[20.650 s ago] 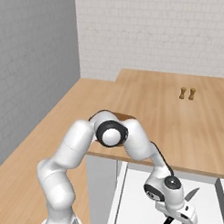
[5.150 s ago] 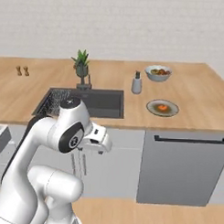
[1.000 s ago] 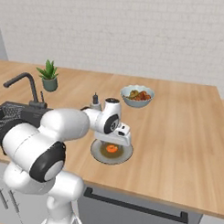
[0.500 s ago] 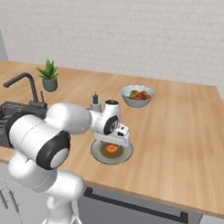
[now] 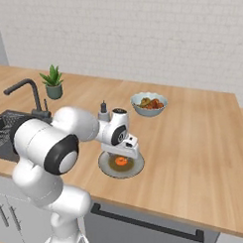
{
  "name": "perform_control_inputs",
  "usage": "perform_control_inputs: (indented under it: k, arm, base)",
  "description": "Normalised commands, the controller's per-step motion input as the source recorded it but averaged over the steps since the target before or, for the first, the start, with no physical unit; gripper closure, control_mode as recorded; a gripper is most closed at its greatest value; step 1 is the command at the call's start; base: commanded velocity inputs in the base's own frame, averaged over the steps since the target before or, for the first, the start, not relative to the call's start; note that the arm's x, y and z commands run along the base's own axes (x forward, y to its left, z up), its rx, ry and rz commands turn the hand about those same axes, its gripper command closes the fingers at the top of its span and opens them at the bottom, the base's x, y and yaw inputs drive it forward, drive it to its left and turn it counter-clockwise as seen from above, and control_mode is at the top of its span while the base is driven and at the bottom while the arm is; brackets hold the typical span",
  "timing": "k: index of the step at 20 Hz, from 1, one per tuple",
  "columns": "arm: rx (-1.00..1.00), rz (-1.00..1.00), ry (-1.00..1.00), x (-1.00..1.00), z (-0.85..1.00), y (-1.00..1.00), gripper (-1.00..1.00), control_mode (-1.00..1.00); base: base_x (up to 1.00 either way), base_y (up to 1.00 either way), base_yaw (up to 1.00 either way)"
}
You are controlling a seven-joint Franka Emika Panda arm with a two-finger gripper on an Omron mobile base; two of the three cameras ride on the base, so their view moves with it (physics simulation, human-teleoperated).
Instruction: Pick up the knife from the drawer and place it on the cutting board. Then place the meat from the plate to the cutting board.
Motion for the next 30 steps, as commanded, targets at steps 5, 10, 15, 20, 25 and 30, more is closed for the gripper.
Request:
perform_control_inputs:
  k: [5, 10, 15, 20, 25, 30]
  arm:
    - [0.00, 0.00, 0.00, 0.20, -0.23, 0.00, -1.00, -1.00]
    - [0.00, -0.02, 0.00, 0.05, -0.27, 0.00, -1.00, -1.00]
    - [0.00, -0.08, 0.01, 0.00, -0.18, 0.00, -1.00, -1.00]
    - [0.00, -0.12, 0.00, 0.00, -0.03, 0.00, -1.00, -1.00]
    - [0.00, -0.10, 0.00, 0.00, -0.19, 0.01, -1.00, -1.00]
    - [0.00, -0.04, 0.03, 0.00, -0.03, 0.01, -1.00, -1.00]
  base:
    - [0.00, 0.00, 0.00]
    - [0.00, 0.00, 0.00]
    - [0.00, 0.00, 0.00]
    - [0.00, 0.00, 0.00]
    - [0.00, 0.00, 0.00]
    - [0.00, 0.00, 0.00]
